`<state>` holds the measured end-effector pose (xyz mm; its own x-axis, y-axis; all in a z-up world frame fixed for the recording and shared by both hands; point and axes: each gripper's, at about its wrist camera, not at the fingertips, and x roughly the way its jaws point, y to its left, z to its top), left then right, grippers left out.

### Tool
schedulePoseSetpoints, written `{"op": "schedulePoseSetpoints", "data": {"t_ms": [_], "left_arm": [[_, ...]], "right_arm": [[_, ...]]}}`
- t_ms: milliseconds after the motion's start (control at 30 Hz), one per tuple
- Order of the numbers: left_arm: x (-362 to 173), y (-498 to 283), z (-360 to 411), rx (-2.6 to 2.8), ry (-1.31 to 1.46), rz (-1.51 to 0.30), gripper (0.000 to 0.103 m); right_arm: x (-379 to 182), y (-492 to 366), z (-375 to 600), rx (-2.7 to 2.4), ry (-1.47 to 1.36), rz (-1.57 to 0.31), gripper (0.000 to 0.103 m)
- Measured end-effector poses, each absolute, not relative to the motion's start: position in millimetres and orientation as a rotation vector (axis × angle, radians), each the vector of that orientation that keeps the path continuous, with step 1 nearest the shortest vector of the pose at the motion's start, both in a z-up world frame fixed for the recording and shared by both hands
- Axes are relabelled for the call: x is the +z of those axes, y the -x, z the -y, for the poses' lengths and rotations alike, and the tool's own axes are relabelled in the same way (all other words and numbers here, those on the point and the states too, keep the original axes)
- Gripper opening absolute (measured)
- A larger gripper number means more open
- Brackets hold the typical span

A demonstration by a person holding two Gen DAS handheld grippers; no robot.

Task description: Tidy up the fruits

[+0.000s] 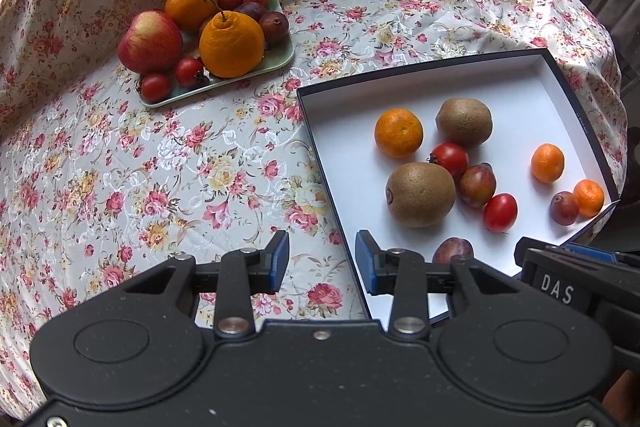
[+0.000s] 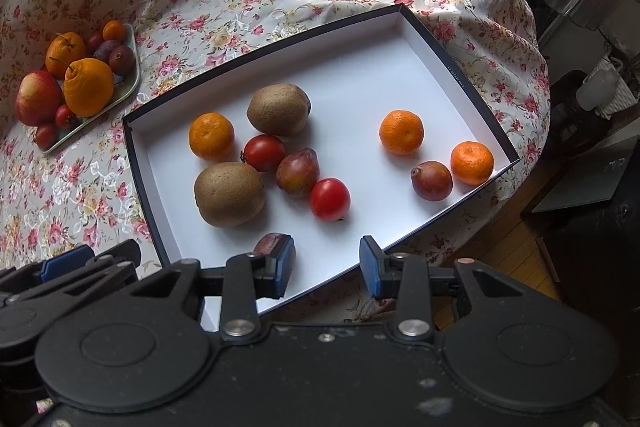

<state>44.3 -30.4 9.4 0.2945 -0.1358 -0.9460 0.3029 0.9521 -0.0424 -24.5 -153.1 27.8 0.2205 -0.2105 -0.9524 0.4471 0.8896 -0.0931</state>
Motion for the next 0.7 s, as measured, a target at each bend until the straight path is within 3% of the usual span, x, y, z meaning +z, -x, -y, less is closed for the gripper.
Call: {"op": "schedulePoseSetpoints", "data": {"t_ms": [700], "left_arm": [[9.6,-45.0,30.6,-0.295,-0.158,-1.243,0.047]], "right_arm": [[26.9,23.9,151.1,-0.458,-0.210,-1.274,0.039]]}}
